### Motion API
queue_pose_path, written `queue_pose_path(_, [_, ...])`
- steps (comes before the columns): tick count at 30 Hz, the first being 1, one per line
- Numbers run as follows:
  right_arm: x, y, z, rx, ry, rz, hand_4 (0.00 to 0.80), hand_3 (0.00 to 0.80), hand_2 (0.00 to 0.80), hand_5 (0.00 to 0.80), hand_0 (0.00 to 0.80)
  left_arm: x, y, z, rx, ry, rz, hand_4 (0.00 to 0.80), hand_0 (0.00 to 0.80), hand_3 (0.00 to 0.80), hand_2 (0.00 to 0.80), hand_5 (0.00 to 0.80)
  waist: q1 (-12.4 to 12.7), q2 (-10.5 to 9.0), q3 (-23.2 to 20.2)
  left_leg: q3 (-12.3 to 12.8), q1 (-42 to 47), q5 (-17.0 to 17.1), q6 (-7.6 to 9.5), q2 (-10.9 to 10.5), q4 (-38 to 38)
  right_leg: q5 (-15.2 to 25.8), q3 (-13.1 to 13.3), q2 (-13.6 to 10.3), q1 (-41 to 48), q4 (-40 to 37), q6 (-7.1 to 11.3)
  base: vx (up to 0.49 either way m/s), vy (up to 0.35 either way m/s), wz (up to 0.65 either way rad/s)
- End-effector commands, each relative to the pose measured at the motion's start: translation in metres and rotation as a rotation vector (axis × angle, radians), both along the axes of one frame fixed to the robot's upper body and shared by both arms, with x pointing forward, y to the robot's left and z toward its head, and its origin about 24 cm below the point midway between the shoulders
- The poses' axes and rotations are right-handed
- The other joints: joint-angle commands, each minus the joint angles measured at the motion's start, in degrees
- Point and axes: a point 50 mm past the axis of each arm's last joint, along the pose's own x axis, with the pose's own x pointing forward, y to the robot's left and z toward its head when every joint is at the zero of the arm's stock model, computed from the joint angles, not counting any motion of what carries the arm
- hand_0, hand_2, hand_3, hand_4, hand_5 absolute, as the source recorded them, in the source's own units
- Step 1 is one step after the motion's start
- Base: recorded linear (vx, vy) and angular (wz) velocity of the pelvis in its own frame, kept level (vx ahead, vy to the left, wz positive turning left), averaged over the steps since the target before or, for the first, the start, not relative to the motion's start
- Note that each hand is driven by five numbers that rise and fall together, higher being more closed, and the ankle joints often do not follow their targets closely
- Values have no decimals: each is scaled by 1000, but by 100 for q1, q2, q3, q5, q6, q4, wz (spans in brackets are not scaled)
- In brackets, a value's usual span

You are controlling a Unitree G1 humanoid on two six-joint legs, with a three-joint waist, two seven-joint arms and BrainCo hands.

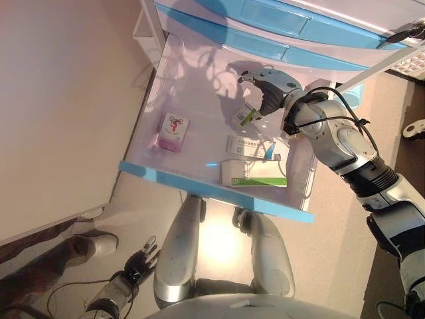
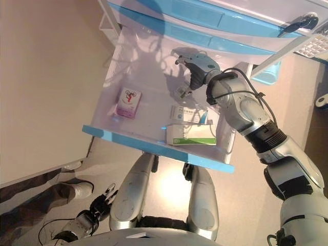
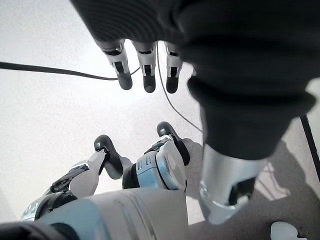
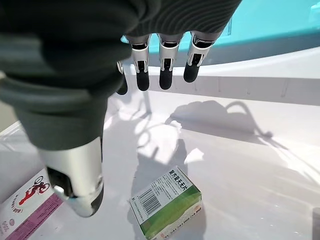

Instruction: Open the drawer and pick up the medicine

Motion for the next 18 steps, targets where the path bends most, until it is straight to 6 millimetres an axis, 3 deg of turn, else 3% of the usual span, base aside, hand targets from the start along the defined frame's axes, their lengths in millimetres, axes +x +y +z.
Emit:
queue_pose_path(1, [-9, -1, 20, 29, -57, 51, 0, 0, 0, 0, 0, -18, 7, -4, 9, 65, -1, 0, 0, 0, 0, 0, 73, 99, -267, 321, 873, -692, 277, -29, -780, 380, 137, 183, -194, 536, 178, 0, -19, -3])
queue_pose_path(10, [-4, 1, 2, -39, -69, 39, 0, 0, 0, 0, 0, -13, 5, -3, 9, 63, -13, 0, 0, 0, 0, 0, 72, 127, -267, 304, 858, -697, 281, -41, -766, 383, 132, 171, -226, 568, 184, 0, 0, 0])
queue_pose_path(18, [-6, 13, -3, -282, -203, 61, 0, 0, 0, 0, 0, -10, 4, -3, 13, 62, -10, 0, 0, 0, 0, 0, 119, 120, -267, 278, 690, -714, 292, -60, -671, 342, 103, 171, -344, 602, 176, 0, 0, 0])
